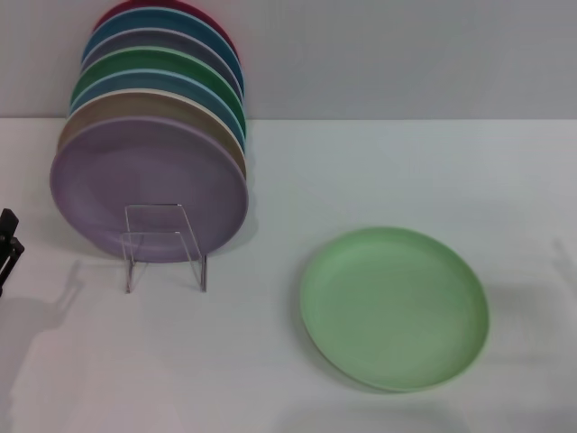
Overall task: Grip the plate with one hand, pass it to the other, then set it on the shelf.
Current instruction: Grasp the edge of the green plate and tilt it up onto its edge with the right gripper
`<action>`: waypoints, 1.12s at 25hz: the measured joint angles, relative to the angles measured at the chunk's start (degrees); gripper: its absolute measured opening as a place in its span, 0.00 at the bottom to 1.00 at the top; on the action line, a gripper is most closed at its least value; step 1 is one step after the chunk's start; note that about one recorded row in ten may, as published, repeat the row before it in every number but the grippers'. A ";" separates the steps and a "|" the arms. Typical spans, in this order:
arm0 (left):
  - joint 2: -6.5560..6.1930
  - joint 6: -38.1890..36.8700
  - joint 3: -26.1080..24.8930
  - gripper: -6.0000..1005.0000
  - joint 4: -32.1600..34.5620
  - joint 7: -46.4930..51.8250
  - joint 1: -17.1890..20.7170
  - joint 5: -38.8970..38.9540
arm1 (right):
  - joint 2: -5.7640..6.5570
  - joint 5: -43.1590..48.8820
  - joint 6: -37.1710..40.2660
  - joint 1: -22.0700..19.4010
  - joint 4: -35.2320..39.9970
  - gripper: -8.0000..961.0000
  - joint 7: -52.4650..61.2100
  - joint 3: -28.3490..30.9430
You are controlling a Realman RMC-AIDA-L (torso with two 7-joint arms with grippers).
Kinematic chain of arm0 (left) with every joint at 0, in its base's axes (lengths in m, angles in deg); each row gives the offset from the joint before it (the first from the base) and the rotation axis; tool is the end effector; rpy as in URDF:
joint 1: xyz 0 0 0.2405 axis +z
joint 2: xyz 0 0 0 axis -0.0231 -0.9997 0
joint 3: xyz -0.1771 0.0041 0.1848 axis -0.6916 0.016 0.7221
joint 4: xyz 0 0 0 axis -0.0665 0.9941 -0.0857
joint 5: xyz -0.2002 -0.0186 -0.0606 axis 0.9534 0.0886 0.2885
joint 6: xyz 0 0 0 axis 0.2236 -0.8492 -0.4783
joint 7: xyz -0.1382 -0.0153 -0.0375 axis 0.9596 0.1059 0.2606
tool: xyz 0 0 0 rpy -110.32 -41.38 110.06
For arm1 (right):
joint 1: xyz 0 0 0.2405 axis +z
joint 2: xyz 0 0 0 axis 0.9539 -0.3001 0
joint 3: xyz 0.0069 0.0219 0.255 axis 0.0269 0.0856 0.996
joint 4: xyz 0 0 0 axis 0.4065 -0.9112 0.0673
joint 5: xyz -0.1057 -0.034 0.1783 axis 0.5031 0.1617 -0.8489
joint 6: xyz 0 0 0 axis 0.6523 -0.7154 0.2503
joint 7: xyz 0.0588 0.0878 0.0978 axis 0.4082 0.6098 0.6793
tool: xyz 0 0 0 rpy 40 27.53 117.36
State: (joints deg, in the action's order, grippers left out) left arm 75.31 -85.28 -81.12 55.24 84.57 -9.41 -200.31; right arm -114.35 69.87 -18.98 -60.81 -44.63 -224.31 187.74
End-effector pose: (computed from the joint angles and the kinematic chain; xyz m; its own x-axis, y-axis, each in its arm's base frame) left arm -0.3503 0.2412 0.0114 0.7420 -0.2237 0.6320 0.6139 -0.1521 -0.7746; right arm 0.3532 0.2416 0.0456 0.6026 0.2786 -0.7479 -0.7200 -0.2144 -0.6600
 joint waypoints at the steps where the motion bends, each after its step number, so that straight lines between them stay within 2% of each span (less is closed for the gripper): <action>1: 0.00 0.00 0.00 0.86 0.00 0.00 0.00 0.00 | 0.00 0.00 0.00 0.00 0.00 0.85 0.00 0.00; 6: 0.00 0.01 0.00 0.86 -0.09 0.01 -0.22 -0.14 | 0.15 1.38 0.54 0.77 -7.03 0.84 10.02 -1.21; 7: 0.00 0.01 0.00 0.86 -0.09 0.01 -0.22 -0.14 | 0.21 2.43 3.33 1.27 -11.81 0.84 16.85 -2.70; 8: 0.00 0.01 0.00 0.86 -0.09 0.01 -0.22 -0.14 | 0.21 2.43 3.33 1.27 -11.81 0.84 16.85 -2.70; 9: 0.00 0.01 0.00 0.86 -0.11 0.01 -0.26 -0.15 | 0.29 3.51 5.43 1.51 -15.15 0.84 20.93 -3.63; 10: 0.00 -0.03 0.10 0.86 -0.13 -0.34 -0.27 -0.23 | 0.28 7.24 10.86 1.59 -22.94 0.83 29.92 -6.10; 11: 0.00 -0.03 0.13 0.86 -0.14 -0.43 -0.27 -0.21 | 0.28 7.24 10.86 1.59 -22.94 0.83 29.92 -6.10; 12: 0.00 -0.03 0.15 0.86 -0.14 -0.46 -0.28 -0.20 | 0.29 13.39 18.64 1.33 -33.76 0.83 42.38 -10.57; 13: 0.00 0.02 0.17 0.86 -0.08 -0.49 -0.31 -0.11 | 0.29 13.39 18.64 1.33 -33.76 0.83 42.38 -10.57; 14: -0.04 0.09 0.17 0.86 0.01 -0.49 -0.34 -0.08 | 0.46 20.14 24.58 1.18 -42.34 0.83 53.86 -14.70; 15: -0.13 0.13 0.17 0.86 0.10 -0.50 -0.38 -0.08 | 0.46 20.14 24.58 1.18 -42.34 0.82 53.86 -14.70; 16: -0.23 0.15 0.18 0.86 0.22 -0.50 -0.43 -0.09 | 0.53 25.25 27.29 1.19 -47.33 0.82 60.56 -16.41; 17: -0.26 0.17 0.18 0.86 0.24 -0.51 -0.43 -0.12 | 0.63 38.20 30.22 1.90 -55.91 0.82 74.08 -18.79; 18: -0.26 0.17 0.18 0.86 0.24 -0.51 -0.43 -0.12 | 0.63 38.20 30.22 1.90 -55.91 0.82 74.08 -18.79; 19: -0.25 0.17 0.17 0.86 0.16 -0.51 -0.35 -0.08 | 0.64 43.51 30.36 2.42 -58.55 0.82 79.28 -19.44; 21: -0.25 0.18 0.09 0.86 0.13 -0.52 -0.33 0.03 | 0.69 58.83 29.17 4.61 -64.72 0.81 93.81 -21.07; 22: -0.33 0.19 0.02 0.86 0.31 -0.55 -0.56 0.04 | 0.75 70.97 26.61 7.32 -67.61 0.81 106.16 -21.98; 24: -0.37 0.19 -0.09 0.86 0.40 -0.58 -0.71 0.05 | 0.91 79.92 22.64 10.51 -68.09 0.81 115.38 -22.09; 25: -0.38 0.20 -0.16 0.86 0.44 -0.63 -0.78 0.05 | 0.91 79.92 22.64 10.51 -68.09 0.80 115.38 -22.09; 27: -0.41 0.52 -0.34 0.86 0.46 -0.83 -0.93 0.07 | 1.10 89.07 17.32 14.86 -66.61 0.80 122.02 -21.85; 28: -0.41 0.52 -0.34 0.86 0.46 -0.83 -0.93 0.07 | 1.10 89.07 17.32 14.86 -66.61 0.80 122.02 -21.85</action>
State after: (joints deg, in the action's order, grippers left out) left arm 74.90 -84.76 -81.46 55.70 83.73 -10.34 -200.25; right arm -113.25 158.93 -1.66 -45.95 -111.25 -102.29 165.89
